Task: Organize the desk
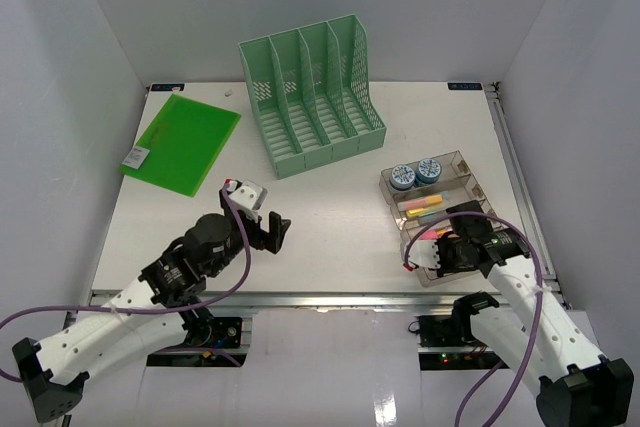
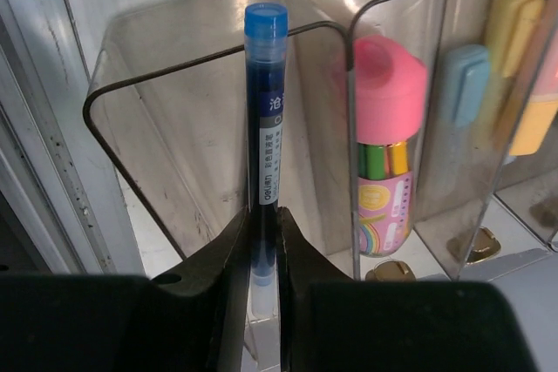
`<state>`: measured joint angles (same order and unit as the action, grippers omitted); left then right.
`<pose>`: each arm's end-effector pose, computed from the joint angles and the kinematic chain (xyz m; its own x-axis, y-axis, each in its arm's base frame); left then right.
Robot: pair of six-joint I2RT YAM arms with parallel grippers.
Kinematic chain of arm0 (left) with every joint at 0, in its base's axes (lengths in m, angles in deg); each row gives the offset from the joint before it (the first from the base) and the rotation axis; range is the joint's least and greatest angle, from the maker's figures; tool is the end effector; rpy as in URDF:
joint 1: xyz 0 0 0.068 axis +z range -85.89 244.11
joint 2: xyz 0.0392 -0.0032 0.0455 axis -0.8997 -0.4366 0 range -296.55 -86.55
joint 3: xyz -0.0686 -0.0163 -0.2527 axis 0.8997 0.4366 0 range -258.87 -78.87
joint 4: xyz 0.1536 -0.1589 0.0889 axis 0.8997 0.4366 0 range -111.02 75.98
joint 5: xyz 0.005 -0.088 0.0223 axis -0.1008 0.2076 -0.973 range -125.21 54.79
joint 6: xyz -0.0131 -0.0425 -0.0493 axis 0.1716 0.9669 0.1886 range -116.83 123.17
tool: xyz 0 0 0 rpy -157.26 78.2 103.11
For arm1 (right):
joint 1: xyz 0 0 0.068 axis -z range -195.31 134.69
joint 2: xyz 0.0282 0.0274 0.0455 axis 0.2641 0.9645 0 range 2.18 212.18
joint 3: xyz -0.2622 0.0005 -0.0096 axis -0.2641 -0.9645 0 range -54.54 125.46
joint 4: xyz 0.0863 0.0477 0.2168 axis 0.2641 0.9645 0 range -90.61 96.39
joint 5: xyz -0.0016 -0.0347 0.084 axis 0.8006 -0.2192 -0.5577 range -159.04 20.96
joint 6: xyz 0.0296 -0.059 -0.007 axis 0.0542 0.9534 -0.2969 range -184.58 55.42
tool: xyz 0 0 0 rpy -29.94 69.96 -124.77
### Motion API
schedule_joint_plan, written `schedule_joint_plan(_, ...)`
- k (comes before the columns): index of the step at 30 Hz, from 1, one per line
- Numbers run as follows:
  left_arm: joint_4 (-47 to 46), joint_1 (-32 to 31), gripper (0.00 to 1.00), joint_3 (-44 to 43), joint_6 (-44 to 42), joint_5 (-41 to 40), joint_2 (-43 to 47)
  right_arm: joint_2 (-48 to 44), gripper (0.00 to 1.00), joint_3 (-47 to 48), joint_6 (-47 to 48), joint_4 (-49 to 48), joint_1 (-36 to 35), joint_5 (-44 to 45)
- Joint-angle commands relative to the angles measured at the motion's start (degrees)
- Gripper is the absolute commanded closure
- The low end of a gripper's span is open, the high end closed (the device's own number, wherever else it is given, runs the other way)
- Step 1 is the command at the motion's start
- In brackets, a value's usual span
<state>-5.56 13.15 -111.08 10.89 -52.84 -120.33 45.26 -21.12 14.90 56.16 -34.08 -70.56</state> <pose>0.1067 -0.1064 0.2719 -0.2578 0.1147 -0.9594 0.5281 0.8482 -0.0405 0.1061 0.0375 0.1926 0.1677 -0.9811 -0.0969 -0.9138 -0.1178 -0.3887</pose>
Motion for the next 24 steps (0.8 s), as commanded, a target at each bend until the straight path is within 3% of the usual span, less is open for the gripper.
schedule_joint_plan(1,0.89,0.29,0.02,-0.31,-0.86,-1.52,1.30,-0.54,0.84,-1.54,6.59,-0.47,0.09,4.62)
schedule_joint_plan(4,0.89,0.25,0.02,-0.21,-0.76,-1.85,1.72,-0.56,0.71,-2.97,7.32,-1.78,0.22,6.75)
schedule_joint_plan(7,1.01,0.25,0.02,-0.15,-0.41,-2.57,1.58,-0.91,0.44,-2.68,7.39,-2.35,0.32,6.51)
schedule_joint_plan(10,1.32,0.25,0.02,-0.31,0.16,-4.66,1.02,-0.90,0.30,1.44,6.03,-2.12,0.39,4.06)
schedule_joint_plan(14,2.96,0.25,0.02,-0.86,4.61,-8.66,0.24,-0.10,0.26,8.55,3.21,-0.05,0.48,-0.83)
schedule_joint_plan(20,7.65,1.72,0.02,-2.77,12.38,-15.23,-2.34,6.38,0.26,21.85,-7.83,4.71,0.48,-19.55)
schedule_joint_plan(22,8.44,6.65,0.02,-3.55,13.99,-9.79,-4.68,9.74,0.26,23.29,-13.37,3.69,0.42,-28.70)
schedule_joint_plan(24,8.75,16.54,0.02,-3.93,15.32,-2.54,-6.83,13.35,0.26,23.40,-17.86,-0.12,0.41,-37.57)
